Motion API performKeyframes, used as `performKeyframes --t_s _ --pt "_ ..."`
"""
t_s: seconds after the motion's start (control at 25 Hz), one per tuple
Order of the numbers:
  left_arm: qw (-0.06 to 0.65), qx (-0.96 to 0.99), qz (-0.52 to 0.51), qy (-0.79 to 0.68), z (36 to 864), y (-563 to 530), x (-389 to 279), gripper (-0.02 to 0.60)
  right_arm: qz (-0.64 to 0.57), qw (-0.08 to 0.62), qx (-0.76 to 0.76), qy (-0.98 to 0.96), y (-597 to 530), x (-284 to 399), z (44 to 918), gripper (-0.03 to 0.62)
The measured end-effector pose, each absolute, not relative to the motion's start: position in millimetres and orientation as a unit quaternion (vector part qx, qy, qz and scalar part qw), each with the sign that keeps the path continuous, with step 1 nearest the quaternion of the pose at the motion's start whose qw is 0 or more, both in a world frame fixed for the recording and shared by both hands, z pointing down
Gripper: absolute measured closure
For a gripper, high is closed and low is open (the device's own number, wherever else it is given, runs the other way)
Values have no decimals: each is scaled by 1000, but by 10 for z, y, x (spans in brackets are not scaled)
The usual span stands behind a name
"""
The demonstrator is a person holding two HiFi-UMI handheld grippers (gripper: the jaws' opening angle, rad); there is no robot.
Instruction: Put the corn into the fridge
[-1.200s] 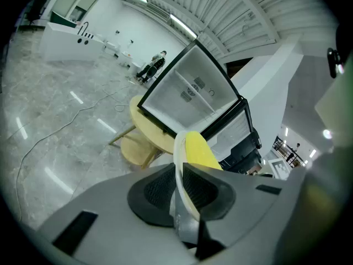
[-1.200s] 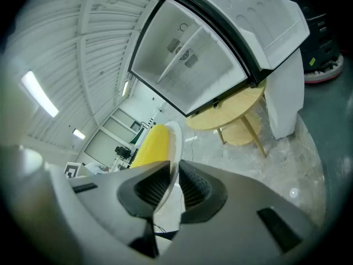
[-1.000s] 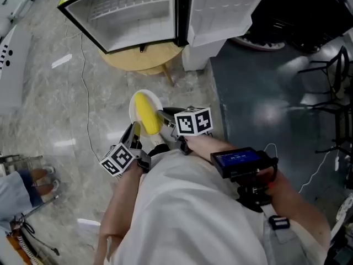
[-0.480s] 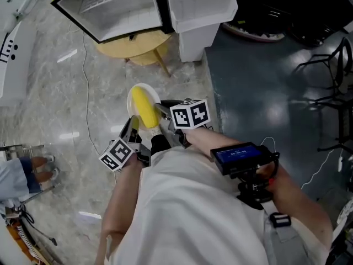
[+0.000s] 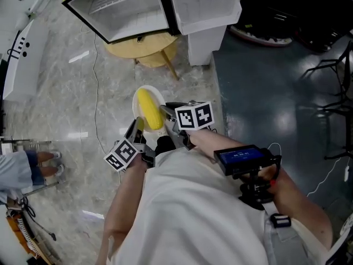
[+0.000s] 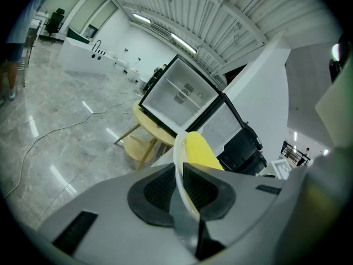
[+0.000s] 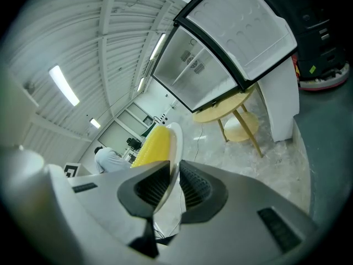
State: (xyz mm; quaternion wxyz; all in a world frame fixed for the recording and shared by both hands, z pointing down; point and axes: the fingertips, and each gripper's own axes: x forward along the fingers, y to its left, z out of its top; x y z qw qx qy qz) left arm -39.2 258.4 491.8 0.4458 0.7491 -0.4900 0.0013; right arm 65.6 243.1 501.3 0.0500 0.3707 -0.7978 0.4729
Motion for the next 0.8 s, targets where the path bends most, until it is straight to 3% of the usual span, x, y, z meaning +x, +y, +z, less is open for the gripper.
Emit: performKeyframes --t_s 0.8 --pt "450 729 -14 -516 4998 2884 -403 532 481 48 346 -804 2684 656 5028 537"
